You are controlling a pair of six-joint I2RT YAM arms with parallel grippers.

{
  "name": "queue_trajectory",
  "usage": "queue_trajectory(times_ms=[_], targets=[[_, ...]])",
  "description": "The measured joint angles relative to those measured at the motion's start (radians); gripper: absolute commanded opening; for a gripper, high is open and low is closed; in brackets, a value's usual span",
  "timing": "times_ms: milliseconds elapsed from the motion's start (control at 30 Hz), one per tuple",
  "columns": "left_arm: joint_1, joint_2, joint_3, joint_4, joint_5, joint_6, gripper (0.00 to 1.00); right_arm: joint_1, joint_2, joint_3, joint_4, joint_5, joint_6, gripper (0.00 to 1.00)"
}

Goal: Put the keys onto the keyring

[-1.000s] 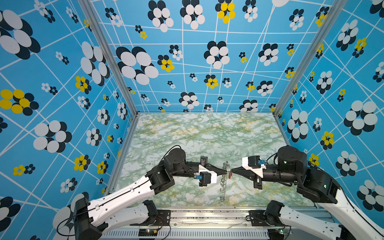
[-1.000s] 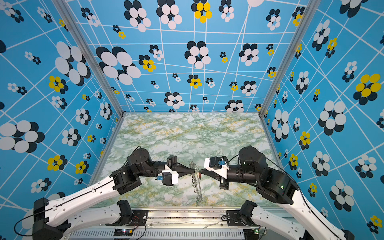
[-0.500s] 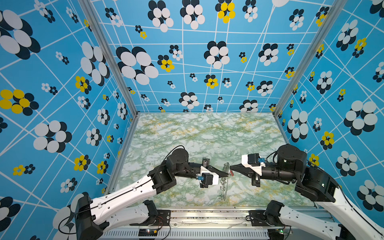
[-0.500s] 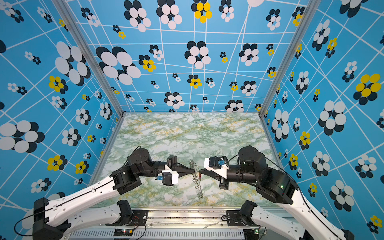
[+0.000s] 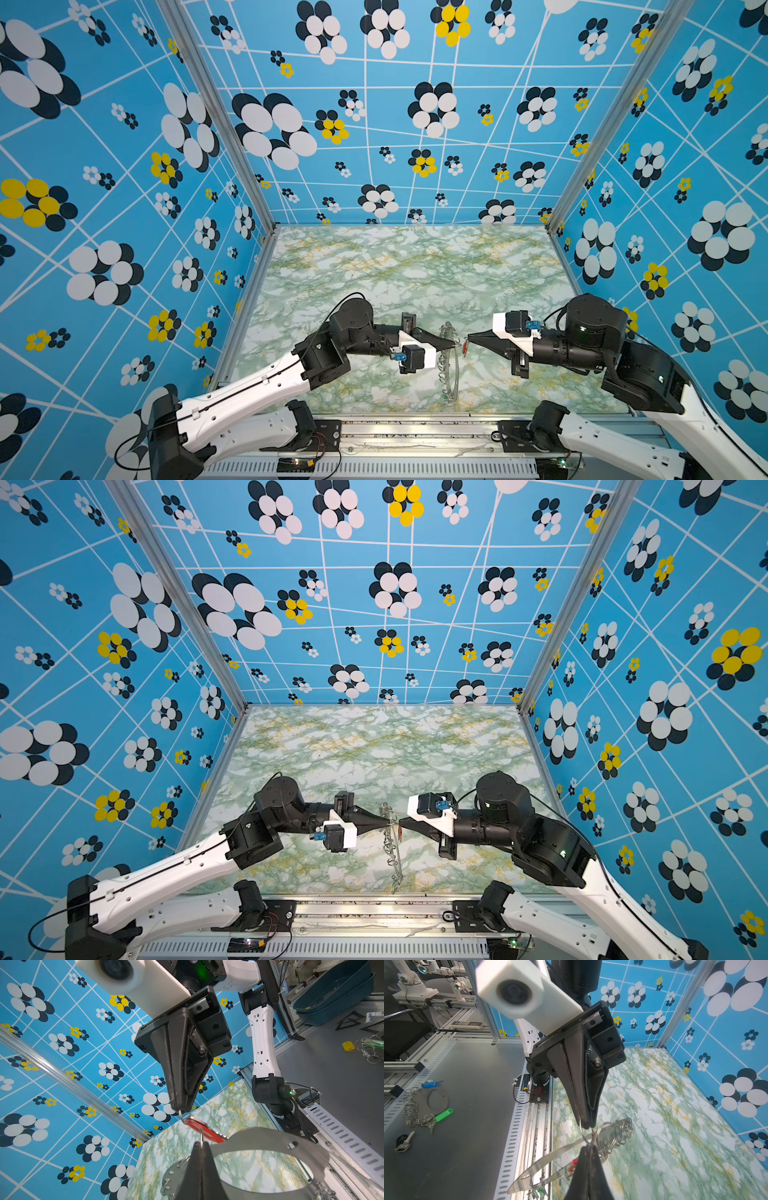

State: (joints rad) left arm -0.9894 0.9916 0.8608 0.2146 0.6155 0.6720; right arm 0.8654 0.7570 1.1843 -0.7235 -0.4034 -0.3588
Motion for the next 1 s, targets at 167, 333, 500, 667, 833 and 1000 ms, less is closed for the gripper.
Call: queue_trajectory(times_ms=[167,333,500,667,833,1000], targets=[[0.0,0.0,-0.001,0.001,0.002,0.0,0.0,0.0,-0.001,0.0,0.019,-0.011,0.0,0.0],[0.0,0.0,-0.002,0.003,0.002,0.0,0.0,0.0,-0.001,0.0,0.022,-0.019,0.0,0.0],[0.0,0.0,-0.002,0.003,0.002,0.0,0.0,0.0,-0.007,-0.011,0.024,-0.026,0.0,0.0],[0.0,0.0,-0.002,0.003,0.002,0.0,0.0,0.0,-0.008,-0.013,0.024,-0.033,0.0,0.0],[0.0,0.0,-0.002,0.003,0.002,0.0,0.0,0.0,-0.008,-0.013,0.024,-0.044,0.0,0.0],[0.0,0.0,-0.003,0.003,0.002,0.0,0.0,0.0,-0.008,-0.013,0.024,-0.048,0.0,0.0]])
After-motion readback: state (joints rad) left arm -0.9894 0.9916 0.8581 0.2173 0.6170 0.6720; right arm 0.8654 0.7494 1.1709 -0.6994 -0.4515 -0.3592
